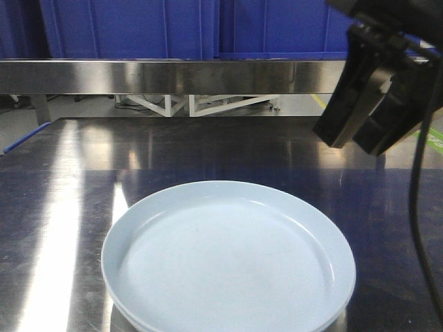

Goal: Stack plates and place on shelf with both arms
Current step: 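Move the right gripper to the stacked plates' rim and grasp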

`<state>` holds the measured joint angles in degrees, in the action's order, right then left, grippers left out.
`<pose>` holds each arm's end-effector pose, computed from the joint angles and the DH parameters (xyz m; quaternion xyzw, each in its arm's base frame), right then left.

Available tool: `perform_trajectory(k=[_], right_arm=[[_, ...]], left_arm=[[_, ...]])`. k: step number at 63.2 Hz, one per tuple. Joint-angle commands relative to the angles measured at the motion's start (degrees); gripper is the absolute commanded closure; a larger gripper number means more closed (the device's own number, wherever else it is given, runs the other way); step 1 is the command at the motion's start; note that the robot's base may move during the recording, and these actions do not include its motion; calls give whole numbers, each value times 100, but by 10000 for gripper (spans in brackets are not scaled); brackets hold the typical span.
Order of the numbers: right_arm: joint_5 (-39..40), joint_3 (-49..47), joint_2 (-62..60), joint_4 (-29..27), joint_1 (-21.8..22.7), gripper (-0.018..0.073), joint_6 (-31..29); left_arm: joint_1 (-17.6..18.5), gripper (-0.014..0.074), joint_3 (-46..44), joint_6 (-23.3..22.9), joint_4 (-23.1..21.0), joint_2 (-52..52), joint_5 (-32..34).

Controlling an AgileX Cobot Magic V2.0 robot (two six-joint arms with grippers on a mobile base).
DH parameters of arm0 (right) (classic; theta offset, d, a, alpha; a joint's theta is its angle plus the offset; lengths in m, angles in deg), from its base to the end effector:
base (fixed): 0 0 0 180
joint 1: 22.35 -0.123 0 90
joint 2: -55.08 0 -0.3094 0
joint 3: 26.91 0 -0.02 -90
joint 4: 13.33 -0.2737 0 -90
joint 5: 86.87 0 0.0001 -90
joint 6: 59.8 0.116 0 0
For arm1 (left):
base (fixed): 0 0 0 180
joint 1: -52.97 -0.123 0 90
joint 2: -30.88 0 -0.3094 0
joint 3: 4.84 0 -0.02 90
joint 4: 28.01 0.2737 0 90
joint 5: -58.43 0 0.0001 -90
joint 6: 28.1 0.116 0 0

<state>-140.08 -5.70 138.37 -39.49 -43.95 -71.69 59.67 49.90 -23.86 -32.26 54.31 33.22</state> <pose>0.2454 0.1412 0.2830 -0.1816 0.9434 0.2192 0.1703 0.0916 -0.0145 0.2949 0.0583 0.7821 -0.0465 0.6186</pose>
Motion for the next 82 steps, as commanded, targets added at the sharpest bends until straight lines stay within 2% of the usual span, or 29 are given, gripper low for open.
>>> perform_trajectory(k=[1,15,28,46,72,82], right_arm=[[-139,-148,-262,-69,-9,154,39],[143,2,-251,328,-9,154,422],[386,168,38,297,-9,154,422],[600,168,699,-36,-14,154,416],[931,168,1318,-44,-14,154,416],[1028,168,1344,-44,-156,154,412]], left_arm=[[45,512,-148,-26,-50,48,502],[45,512,-148,-26,-50,48,502],[45,512,-148,-26,-50,48,502],[45,512,-148,-26,-50,48,502],[45,512,-148,-26,42,48,502],[45,512,-148,-26,51,48,502]])
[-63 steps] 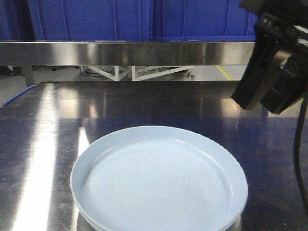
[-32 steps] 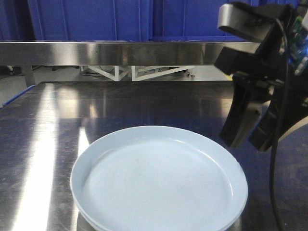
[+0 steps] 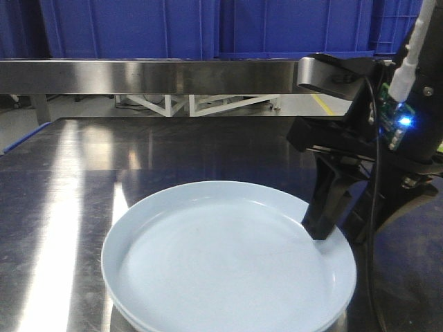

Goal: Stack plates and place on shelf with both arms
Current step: 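Move the right gripper to the stacked plates' rim and grasp, then lift the stacked plates up with the right gripper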

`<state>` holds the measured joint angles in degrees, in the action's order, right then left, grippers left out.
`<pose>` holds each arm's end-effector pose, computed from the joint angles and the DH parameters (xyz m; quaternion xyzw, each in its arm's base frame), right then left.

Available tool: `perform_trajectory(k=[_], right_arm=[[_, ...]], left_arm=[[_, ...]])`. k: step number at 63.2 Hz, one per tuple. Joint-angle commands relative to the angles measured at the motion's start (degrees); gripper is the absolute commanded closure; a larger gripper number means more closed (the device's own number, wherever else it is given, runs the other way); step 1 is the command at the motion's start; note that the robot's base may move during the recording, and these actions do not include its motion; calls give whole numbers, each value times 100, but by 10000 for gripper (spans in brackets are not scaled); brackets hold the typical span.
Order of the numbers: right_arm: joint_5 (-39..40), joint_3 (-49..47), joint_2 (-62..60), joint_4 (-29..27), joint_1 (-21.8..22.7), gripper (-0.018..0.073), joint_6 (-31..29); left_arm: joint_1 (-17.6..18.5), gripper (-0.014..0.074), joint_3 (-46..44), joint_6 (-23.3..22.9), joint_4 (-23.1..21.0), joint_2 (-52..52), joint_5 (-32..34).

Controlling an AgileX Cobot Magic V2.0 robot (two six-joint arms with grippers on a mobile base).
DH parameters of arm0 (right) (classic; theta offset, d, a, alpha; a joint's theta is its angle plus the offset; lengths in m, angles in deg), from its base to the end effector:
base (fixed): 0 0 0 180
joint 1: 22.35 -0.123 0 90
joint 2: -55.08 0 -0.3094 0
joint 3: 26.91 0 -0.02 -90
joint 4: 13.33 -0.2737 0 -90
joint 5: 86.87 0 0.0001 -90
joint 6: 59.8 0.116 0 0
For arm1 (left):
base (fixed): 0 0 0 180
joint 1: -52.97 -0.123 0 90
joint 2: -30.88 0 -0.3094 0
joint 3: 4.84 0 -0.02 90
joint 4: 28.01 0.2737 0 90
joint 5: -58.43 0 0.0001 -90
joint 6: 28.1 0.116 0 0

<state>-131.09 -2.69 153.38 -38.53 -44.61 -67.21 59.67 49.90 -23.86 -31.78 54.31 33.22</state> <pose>0.2802 0.1519 0.1925 -0.1151 0.9723 0.1823 0.0899 0.0917 -0.0140 0.2949 0.0602 0.7821 -0.0427 0.6188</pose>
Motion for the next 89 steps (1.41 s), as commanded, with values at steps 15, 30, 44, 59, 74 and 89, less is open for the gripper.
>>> perform_trajectory(k=[15,30,44,59,74,89], right_arm=[[385,-133,-157,-135,-346,171,-36],[316,-133,-157,-67,-346,417,-36],[159,-280,-170,-24,-340,503,-31],[224,-832,-613,65,-316,503,-31],[608,-905,-1394,258,273,503,-31],[677,-905,-2494,649,884,503,-36]], left_arm=[[45,512,-148,-26,3,48,502],[45,512,-148,-26,3,48,502],[45,512,-148,-26,3,48,502],[45,512,-148,-26,3,48,502],[45,512,-148,-26,3,48,502],[45,512,-148,-26,3,48,502]])
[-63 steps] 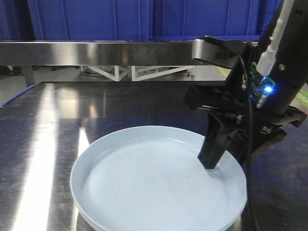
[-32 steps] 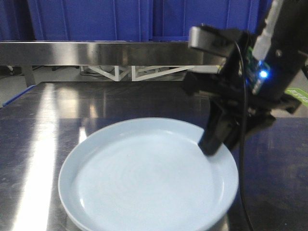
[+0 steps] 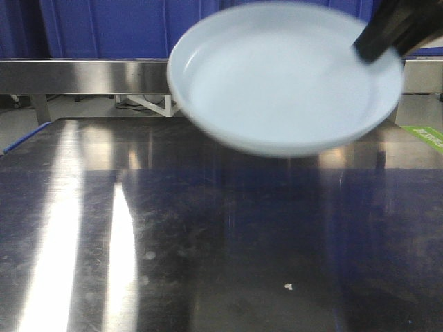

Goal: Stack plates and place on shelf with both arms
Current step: 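Lift the stacked plates up with the right gripper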

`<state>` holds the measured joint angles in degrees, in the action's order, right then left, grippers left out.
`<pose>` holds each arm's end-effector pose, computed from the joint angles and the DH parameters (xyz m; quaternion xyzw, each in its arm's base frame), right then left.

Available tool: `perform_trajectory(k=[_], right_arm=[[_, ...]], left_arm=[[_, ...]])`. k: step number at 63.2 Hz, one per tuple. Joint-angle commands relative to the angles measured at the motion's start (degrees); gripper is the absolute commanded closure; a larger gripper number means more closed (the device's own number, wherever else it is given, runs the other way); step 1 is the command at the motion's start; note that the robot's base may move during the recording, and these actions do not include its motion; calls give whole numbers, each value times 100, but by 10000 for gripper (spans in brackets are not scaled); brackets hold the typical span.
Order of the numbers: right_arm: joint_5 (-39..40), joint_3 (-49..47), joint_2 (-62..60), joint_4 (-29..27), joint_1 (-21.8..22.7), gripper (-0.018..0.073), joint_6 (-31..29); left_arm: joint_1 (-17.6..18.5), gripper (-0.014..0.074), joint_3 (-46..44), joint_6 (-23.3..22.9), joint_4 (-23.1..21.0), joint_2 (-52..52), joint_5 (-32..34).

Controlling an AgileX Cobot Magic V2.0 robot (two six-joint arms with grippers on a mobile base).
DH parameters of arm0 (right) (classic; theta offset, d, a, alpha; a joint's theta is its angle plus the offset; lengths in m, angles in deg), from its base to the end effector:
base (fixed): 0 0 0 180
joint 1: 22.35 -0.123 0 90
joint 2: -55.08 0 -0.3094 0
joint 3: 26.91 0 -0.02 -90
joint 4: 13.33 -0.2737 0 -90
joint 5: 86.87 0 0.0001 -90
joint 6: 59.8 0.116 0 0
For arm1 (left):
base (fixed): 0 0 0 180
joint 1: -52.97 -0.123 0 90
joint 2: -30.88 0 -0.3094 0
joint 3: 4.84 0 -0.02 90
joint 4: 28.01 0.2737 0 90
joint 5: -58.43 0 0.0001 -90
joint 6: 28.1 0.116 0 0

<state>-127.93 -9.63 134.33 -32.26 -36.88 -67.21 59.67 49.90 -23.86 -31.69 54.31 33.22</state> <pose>0.2795 0.0980 0.3341 -0.0999 0.9174 0.1674 0.3471 0.0917 -0.0140 0.2949 0.0605 0.7821 -0.0420 0.6188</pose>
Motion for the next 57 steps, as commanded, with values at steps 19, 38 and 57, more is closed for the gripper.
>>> perform_trajectory(k=[19,38,57], right_arm=[[666,260,-2248,175,80,503,-36],[1532,1637,-3785,175,80,503,-36],[1590,2095,-4089,175,80,503,-36]], left_arm=[[45,512,-148,-26,-6,48,502],[45,512,-148,-26,-6,48,502],[45,512,-148,-26,-6,48,502]])
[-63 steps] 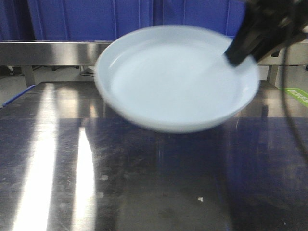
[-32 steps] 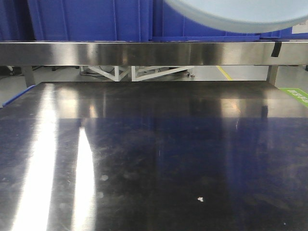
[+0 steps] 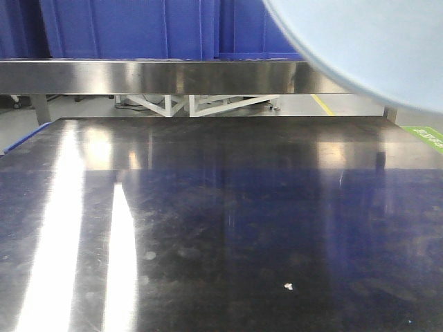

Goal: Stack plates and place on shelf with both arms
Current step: 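Lift the stacked plates up with the right gripper, then hold the plates in the right gripper while driving to the bin shelf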

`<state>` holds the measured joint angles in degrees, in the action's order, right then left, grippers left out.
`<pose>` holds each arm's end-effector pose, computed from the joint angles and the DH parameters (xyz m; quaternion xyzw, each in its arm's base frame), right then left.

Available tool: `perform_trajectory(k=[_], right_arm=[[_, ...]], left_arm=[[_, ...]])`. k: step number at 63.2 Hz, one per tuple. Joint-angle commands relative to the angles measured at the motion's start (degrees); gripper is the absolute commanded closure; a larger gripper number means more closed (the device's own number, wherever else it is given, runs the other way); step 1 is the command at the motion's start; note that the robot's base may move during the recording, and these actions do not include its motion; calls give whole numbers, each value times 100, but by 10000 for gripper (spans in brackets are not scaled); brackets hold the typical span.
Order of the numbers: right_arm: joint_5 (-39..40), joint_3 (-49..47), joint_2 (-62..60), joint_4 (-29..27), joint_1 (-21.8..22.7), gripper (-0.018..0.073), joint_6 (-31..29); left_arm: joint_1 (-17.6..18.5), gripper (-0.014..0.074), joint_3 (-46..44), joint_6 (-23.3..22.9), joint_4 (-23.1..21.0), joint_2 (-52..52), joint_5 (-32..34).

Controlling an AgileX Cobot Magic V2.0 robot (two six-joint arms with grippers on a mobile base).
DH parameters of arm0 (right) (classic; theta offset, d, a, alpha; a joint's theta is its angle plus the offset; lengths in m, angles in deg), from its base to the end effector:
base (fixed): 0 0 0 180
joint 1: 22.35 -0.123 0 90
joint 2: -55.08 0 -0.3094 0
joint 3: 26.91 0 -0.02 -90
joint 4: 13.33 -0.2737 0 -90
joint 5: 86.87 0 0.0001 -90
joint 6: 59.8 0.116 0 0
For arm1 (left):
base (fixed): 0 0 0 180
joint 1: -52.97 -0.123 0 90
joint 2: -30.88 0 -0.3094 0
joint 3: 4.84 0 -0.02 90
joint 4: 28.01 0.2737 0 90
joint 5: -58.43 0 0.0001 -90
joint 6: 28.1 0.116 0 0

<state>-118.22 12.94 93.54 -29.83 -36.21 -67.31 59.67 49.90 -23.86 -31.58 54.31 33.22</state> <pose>0.1225 0.0479 0.3538 -0.0938 0.8056 0.1630 0.5619 0.0917 -0.0139 0.2949 0.0609 0.7820 -0.0412 0.6189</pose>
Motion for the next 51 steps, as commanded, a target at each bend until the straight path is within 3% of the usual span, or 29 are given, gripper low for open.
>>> perform_trajectory(k=[1,51], right_arm=[[619,-162,-9,-69,13,503,-26],[729,-162,-9,-69,13,503,-26]], left_arm=[[45,512,-148,-26,-18,48,502],[45,512,-148,-26,-18,48,502]])
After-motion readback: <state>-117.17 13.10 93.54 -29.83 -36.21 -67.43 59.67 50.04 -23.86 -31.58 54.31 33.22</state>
